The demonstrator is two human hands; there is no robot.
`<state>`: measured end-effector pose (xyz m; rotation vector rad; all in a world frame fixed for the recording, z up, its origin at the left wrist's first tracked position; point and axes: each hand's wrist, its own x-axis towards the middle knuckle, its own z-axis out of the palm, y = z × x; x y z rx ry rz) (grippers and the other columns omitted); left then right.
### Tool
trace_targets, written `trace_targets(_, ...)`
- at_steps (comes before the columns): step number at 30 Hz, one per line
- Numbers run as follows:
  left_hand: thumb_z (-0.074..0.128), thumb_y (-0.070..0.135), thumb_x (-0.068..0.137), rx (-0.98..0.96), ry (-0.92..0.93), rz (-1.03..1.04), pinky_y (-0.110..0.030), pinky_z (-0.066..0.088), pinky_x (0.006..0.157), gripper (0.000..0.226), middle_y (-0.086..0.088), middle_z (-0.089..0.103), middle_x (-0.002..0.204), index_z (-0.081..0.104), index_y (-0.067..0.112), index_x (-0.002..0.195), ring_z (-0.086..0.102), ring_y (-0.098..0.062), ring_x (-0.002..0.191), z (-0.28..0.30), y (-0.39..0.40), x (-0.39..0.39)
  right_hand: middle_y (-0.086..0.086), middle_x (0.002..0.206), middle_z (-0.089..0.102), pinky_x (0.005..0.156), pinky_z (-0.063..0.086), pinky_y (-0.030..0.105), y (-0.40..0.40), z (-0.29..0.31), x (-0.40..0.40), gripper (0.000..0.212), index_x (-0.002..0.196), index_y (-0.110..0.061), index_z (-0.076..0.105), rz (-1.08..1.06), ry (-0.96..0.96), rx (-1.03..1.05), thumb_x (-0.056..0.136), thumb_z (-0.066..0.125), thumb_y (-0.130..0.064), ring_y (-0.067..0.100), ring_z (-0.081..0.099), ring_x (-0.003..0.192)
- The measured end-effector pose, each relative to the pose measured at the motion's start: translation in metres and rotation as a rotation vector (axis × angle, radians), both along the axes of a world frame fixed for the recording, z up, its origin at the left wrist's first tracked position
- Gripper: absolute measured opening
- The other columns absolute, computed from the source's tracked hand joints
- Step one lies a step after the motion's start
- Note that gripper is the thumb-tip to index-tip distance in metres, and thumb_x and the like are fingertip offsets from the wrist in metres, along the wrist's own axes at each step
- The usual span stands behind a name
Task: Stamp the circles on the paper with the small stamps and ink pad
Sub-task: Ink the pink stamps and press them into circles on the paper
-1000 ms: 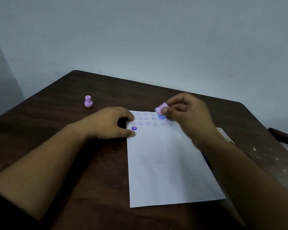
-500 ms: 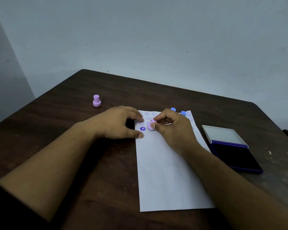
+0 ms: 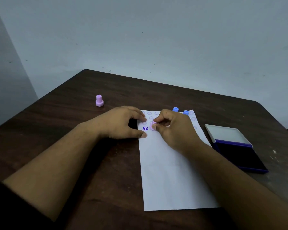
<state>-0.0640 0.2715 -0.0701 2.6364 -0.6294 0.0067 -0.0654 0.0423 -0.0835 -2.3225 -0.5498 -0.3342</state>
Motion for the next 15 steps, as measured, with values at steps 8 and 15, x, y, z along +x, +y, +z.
trace_targets(8,0.077,0.057,0.083,0.002,0.000,0.004,-0.016,0.033,0.104,0.062,0.019,0.055,0.147,0.066,0.030,0.137,0.048,0.001,0.132,-0.0013,0.0005,0.0006,-0.001,0.089,0.077,0.080,0.060,0.039,0.0017,0.0005,-0.0014,0.009,0.091,-0.016,0.074,0.025,-0.049,-0.043,0.088,0.081,-0.013,0.016,0.070,0.083)
trace_targets(15,0.077,0.056,0.083,-0.003,0.008,0.008,-0.019,0.035,0.108,0.061,0.019,0.055,0.147,0.066,0.029,0.137,0.048,0.001,0.132,-0.0004,0.0007,-0.0004,-0.003,0.089,0.077,0.079,0.059,0.039,0.0015,-0.0019,-0.0010,0.008,0.091,-0.016,0.073,0.021,-0.067,-0.042,0.088,0.081,-0.013,0.015,0.069,0.081)
